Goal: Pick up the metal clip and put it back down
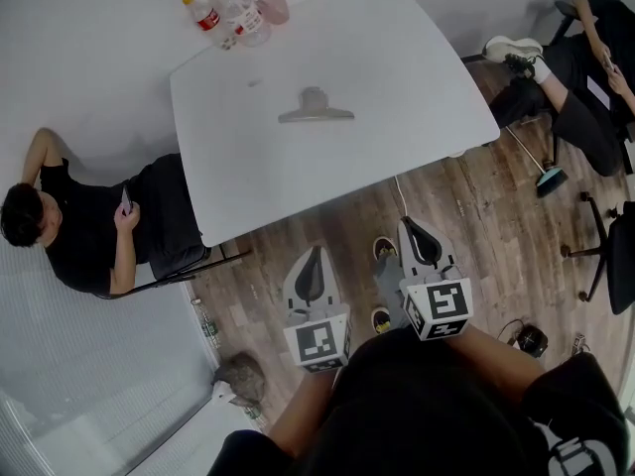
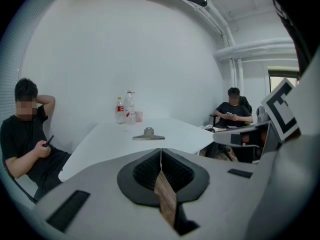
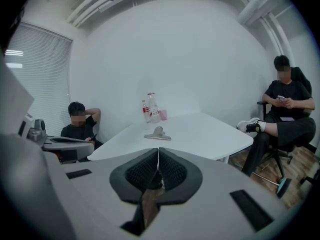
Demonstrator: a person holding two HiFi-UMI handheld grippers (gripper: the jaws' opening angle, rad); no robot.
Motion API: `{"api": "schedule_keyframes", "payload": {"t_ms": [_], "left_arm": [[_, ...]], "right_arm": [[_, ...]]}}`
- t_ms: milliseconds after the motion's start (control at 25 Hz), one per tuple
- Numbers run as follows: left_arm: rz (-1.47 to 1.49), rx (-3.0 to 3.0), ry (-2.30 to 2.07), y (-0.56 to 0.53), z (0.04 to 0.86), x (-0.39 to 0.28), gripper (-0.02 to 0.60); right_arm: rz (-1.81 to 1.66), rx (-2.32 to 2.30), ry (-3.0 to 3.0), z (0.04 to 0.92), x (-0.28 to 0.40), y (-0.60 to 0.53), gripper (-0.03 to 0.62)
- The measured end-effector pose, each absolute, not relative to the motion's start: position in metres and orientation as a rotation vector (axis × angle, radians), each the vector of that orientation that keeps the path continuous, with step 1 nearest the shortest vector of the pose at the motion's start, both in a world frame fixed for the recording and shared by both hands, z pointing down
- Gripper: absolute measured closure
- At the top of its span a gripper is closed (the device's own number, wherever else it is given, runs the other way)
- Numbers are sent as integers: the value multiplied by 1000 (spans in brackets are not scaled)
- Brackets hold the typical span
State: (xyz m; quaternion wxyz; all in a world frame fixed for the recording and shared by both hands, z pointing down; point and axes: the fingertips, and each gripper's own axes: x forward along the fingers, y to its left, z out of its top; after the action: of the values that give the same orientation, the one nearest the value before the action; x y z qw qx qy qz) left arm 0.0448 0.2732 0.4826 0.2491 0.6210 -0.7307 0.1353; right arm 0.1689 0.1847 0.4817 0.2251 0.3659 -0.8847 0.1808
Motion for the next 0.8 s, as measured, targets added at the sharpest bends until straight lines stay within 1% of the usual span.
{"api": "schedule_keyframes", "payload": {"t_ms": [160, 360, 800], "left_arm": [[338, 1649, -2006, 252, 487, 25, 559], [375, 1628, -2010, 232, 498, 4, 560], [370, 1611, -2041, 177, 478, -23, 560]], "right_arm": [[484, 987, -2444, 492, 152, 161, 576], [496, 981, -2434, 499, 134, 133, 576], [498, 935, -2460, 489, 105, 80, 576]]}}
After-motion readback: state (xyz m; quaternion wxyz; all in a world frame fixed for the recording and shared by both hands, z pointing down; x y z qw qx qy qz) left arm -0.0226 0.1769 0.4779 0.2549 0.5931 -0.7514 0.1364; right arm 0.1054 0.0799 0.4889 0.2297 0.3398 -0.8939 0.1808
